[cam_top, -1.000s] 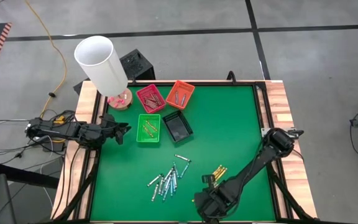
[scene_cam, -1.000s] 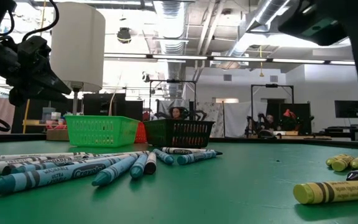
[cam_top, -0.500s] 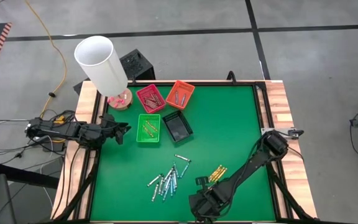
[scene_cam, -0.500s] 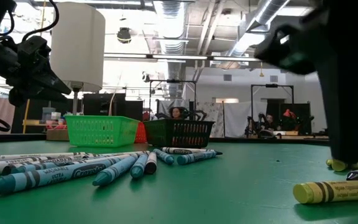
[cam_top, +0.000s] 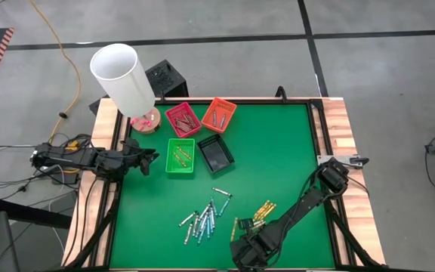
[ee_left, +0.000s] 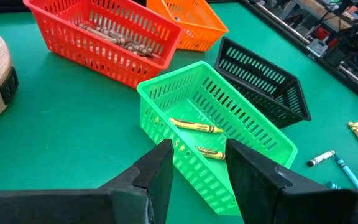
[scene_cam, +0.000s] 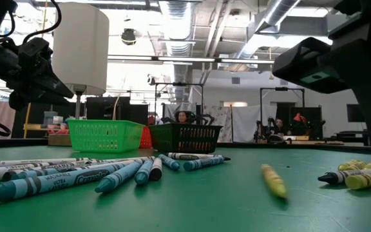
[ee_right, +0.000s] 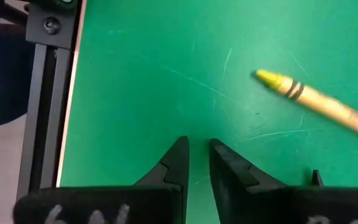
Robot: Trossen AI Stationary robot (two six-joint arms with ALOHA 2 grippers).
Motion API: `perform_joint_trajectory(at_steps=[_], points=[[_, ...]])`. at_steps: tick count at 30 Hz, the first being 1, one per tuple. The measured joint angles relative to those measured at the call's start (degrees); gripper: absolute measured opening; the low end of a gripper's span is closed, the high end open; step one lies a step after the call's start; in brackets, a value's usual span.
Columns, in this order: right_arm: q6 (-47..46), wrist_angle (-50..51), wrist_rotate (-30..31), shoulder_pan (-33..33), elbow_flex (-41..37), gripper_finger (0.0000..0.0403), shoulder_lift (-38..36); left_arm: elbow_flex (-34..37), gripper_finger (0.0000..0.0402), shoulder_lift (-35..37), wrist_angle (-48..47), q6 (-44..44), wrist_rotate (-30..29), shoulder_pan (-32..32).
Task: Sort crayons
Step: Put the yellow crayon into the green bin
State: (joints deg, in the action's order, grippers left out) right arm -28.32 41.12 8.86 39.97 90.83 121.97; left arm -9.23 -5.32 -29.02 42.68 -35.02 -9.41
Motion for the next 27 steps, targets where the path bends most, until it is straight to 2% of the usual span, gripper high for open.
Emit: perform_joint_trajectory(at_steps=[7, 13, 17, 27], points=[[0.73, 1.21, 0.03, -0.21, 0.39, 0.0069, -1.16, 0.0, 0.0137, 0.0, 0.0, 0.02, -0.04, 0.02], [5.93, 1.92, 0.46, -1.61, 1.56, 0.0069, -1.95, 0.0, 0.0137, 0.0, -0.02, 0.02, -0.22, 0.02], [13.53, 2.3, 0.46, -2.74, 1.6, 0.0069, -1.95, 0.0, 0.0137, 0.0, -0.02, 0.02, -0.2, 0.02], [39.61, 2.26, 0.66, -7.59, 1.68, 0.0069, -1.97, 0.0, 0.0137, 0.0, -0.02, 0.0, -0.18, 0.02]])
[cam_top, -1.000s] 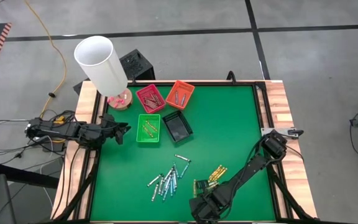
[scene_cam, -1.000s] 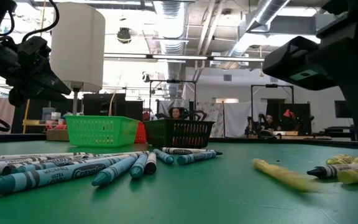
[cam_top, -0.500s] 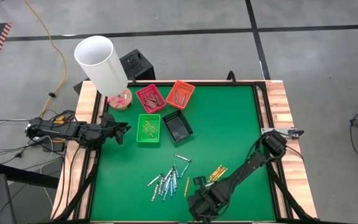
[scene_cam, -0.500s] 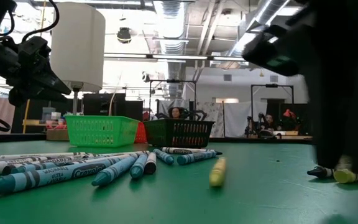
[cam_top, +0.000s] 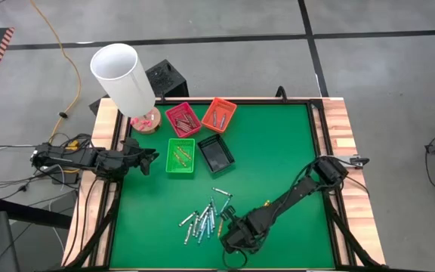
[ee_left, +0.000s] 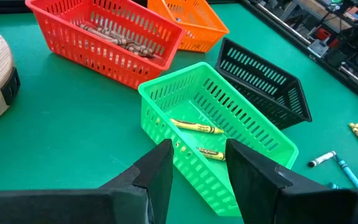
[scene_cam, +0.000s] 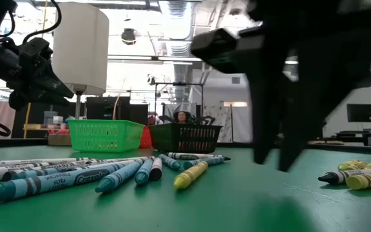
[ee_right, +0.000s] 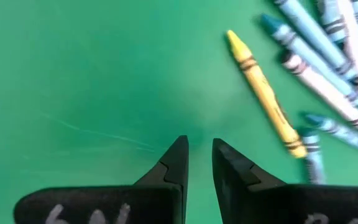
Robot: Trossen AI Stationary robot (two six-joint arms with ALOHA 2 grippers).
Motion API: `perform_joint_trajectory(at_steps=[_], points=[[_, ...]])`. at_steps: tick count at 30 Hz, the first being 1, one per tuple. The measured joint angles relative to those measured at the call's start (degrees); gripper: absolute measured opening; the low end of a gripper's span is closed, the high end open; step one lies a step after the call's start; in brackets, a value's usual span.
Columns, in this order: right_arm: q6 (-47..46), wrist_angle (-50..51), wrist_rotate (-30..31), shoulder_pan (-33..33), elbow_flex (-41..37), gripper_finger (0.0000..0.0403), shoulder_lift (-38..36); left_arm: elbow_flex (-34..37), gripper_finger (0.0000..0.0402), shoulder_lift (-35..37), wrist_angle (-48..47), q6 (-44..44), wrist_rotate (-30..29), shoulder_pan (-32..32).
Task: Sort crayons
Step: Put the yellow crayon into the green bin
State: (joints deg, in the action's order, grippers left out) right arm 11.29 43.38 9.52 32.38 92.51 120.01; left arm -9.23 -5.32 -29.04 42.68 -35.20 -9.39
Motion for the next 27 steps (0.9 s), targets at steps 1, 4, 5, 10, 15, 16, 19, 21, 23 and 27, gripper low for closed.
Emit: perform_joint_trajectory(at_steps=[1, 4, 5, 10, 15, 16, 19, 21, 23, 27], points=[[1.86, 0.0, 0.01, -0.64, 0.0, 0.0069, 0.0, 0.02, 0.0137, 0.0, 0.01, 0.0, 0.0, 0.0], [6.57, -0.08, 0.01, -2.59, 0.0, 0.0069, -0.04, 0.02, 0.0137, 0.0, 0.0, 0.0, 0.0, 0.0], [7.76, -0.09, 0.0, -3.21, 0.0, 0.0069, -0.04, 0.02, 0.0137, 0.0, 0.0, 0.0, 0.0, 0.0], [12.1, -1.11, -0.22, -5.79, 0.0, 0.0069, -0.07, 0.02, 0.0137, 0.0, 0.0, -0.01, 0.0, -0.02], [16.0, -3.52, -0.38, -6.34, 0.02, 0.0069, -0.08, 0.02, 0.0137, 0.0, 0.0, -0.83, 0.0, 0.0], [16.58, -3.76, -0.43, -6.3, 0.02, 0.0069, -0.09, 0.02, 0.0137, 0.0, -0.01, -0.84, 0.0, 0.0], [19.33, -4.16, -0.6, -6.29, 0.02, 0.0069, -0.09, 0.02, 0.0137, 0.0, -0.02, -0.85, -0.04, 0.0], [21.54, -5.01, -0.99, -6.29, 0.02, 0.0069, -0.07, 0.02, 0.0137, 0.0, -0.02, -0.85, -0.04, 0.0], [23.98, -5.92, -1.99, -6.29, 0.02, 0.0069, -0.07, 0.02, 0.0137, 0.0, -0.02, -0.85, -0.04, -0.02], [27.68, -7.87, -2.43, -6.67, 0.02, 0.0069, 0.04, 0.02, 0.0137, 0.0, -0.02, -0.85, -0.07, 0.0]])
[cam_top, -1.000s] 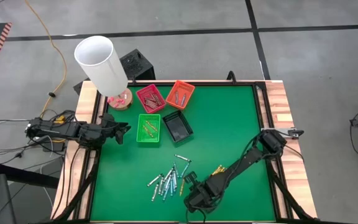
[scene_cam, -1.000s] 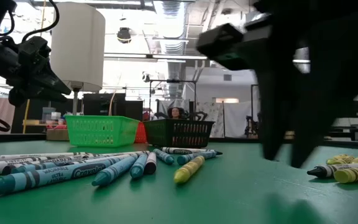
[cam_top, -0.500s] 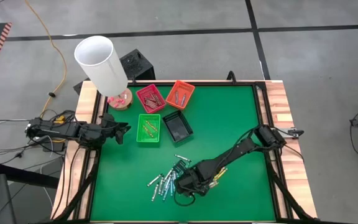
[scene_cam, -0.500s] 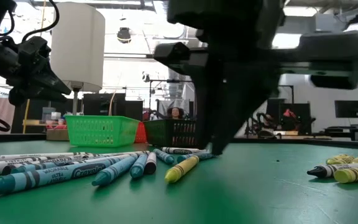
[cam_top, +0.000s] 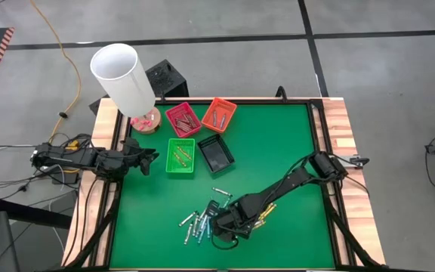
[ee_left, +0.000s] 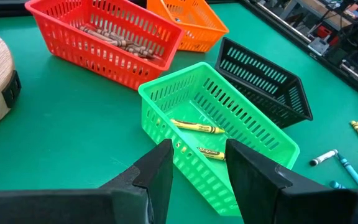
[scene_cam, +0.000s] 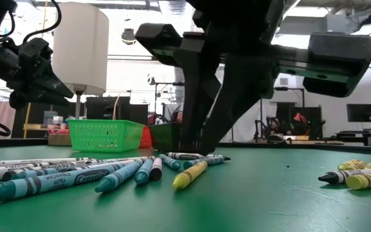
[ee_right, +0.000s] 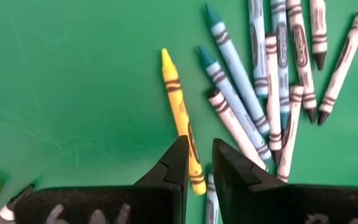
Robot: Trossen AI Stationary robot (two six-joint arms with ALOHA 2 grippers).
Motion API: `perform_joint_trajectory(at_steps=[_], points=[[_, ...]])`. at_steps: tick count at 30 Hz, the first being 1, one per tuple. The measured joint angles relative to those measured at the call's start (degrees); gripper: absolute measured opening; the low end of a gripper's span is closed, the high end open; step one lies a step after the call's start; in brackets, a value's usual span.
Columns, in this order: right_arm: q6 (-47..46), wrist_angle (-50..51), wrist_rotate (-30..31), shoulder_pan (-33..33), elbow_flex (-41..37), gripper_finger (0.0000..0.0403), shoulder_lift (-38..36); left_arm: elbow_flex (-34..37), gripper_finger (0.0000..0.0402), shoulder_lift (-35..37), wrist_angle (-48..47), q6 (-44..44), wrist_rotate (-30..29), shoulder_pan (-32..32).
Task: Sort crayons
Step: Put the yellow crayon into the green bin
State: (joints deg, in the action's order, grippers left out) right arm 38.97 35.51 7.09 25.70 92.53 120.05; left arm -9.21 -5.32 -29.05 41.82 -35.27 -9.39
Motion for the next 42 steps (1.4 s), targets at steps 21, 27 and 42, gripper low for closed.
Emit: perform_joint_trajectory(at_steps=[21, 27, 42], points=[[0.1, -2.93, -7.21, -2.28, 0.07, 0.0069, 1.18, 0.02, 0.0137, 0.0, -0.02, -0.22, -0.11, -0.01], [0.36, -1.22, -8.82, -2.49, 0.07, 0.0069, 1.18, 0.02, 0.0137, 0.0, -0.03, -0.22, -0.11, 0.0], [0.68, -2.8, -8.92, -3.09, -3.09, 0.0069, 1.01, 0.02, 0.0137, 0.0, -0.03, -0.26, -1.06, -0.02]])
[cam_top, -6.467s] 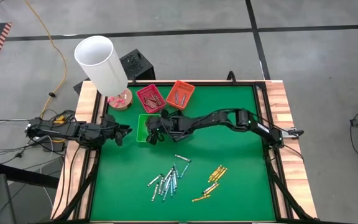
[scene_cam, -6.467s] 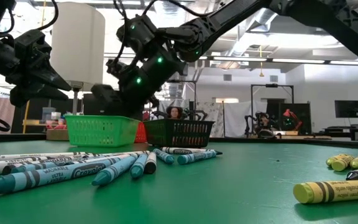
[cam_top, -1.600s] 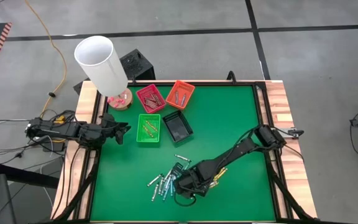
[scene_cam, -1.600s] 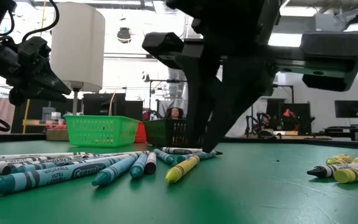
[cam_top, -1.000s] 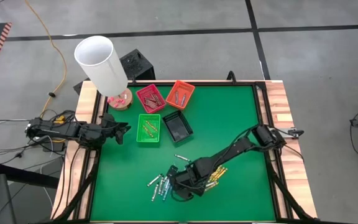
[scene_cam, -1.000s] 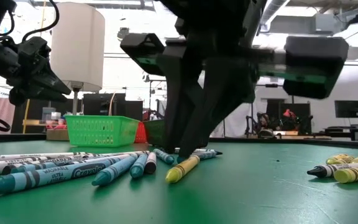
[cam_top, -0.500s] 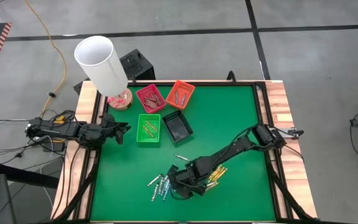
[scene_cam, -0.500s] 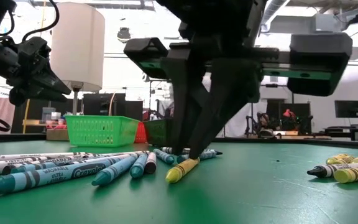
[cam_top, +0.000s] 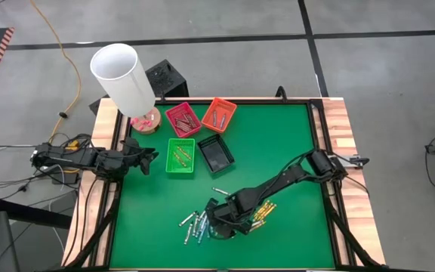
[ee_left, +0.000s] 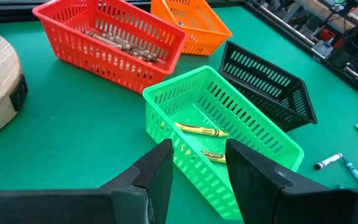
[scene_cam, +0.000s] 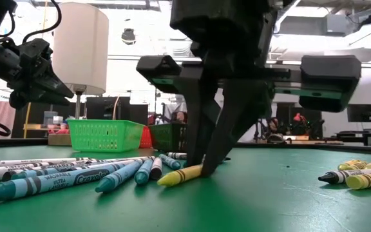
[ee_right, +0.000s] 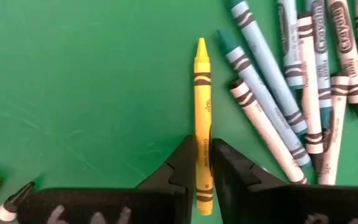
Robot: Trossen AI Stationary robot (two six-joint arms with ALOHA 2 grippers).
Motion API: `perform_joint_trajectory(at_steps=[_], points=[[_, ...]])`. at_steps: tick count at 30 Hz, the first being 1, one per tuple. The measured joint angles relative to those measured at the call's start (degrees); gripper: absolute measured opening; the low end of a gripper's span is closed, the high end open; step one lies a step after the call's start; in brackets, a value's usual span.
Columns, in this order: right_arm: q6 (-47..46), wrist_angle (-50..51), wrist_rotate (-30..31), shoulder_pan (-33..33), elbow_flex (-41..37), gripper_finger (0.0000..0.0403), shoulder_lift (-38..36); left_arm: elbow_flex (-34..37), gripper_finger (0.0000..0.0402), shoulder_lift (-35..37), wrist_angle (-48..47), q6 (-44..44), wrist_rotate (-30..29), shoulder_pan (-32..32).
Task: Sort crayons
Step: Put the yellow crayon into the green bin
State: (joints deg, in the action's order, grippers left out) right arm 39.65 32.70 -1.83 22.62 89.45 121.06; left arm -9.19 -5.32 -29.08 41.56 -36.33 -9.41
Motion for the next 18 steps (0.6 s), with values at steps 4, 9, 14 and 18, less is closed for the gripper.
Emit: perform_joint_trajectory(at_steps=[4, 9, 14, 18], points=[[-0.14, -1.57, 0.22, 0.0, -1.2, 0.0069, -0.15, 0.0, 0.0137, 0.0, 0.0, 0.0, -0.18, 0.0], [-0.95, -2.14, 0.4, 0.0, -2.03, 0.0048, -0.24, 0.0, 0.0137, 0.01, 0.0, 0.0, -0.21, 0.01], [-6.19, -2.09, 0.43, -0.3, -2.06, 0.0011, -0.23, 0.0, 0.0137, 0.0, 0.0, 0.0, -0.25, 0.02], [-9.98, -2.11, 0.42, -0.29, -2.07, 0.0006, -0.2, 0.0, 0.0137, 0.0, 0.0, 0.0, -0.38, 0.01]])
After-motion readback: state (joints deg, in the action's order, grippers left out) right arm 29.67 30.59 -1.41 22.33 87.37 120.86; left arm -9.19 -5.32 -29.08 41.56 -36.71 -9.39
